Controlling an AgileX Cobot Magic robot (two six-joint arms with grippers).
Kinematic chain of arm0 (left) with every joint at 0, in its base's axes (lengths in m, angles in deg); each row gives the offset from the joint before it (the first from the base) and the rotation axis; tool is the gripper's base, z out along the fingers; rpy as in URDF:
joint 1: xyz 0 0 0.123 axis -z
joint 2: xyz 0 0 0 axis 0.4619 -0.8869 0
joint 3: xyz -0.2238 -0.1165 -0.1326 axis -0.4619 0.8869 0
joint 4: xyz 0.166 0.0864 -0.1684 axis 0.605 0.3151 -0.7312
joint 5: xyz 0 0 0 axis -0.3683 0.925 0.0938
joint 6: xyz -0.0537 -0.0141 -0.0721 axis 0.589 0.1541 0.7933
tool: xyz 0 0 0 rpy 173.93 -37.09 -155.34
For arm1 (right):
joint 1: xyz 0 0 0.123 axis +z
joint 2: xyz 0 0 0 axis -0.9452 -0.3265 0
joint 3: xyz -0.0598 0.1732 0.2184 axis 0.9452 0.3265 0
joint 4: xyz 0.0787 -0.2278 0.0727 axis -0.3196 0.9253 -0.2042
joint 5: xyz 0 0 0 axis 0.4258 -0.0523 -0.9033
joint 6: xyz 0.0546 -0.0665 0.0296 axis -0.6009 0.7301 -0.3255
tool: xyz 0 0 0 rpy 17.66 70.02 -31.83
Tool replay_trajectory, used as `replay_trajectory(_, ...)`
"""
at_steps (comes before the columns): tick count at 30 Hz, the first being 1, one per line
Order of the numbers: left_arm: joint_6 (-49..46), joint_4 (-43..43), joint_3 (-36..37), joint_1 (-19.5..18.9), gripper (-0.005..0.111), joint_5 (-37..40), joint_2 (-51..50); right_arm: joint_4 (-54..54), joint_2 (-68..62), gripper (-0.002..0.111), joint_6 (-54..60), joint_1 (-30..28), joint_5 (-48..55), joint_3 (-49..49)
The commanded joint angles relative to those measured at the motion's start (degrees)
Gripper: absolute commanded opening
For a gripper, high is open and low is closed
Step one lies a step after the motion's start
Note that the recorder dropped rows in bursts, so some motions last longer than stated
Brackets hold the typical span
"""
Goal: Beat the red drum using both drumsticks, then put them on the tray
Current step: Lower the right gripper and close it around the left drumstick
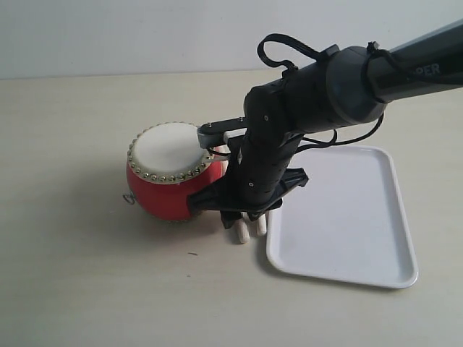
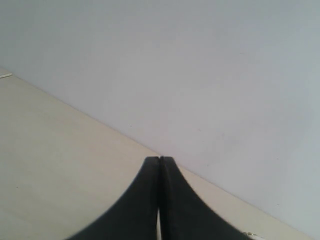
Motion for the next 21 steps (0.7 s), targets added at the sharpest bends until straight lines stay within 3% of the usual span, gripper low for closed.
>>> replay_trajectory(1, 0.25, -0.55, 0.18, -0.04, 0.0, -0.15, 0.37, 0.64, 0.04, 0.043, -1.26, 0.14, -0.5, 0.16)
replay_trajectory(21, 0.36, -0.53, 0.18, -0.04, 0.0, 0.11, 0.37, 0.39, 0.04, 0.043, -2.04, 0.14, -2.74, 1.9)
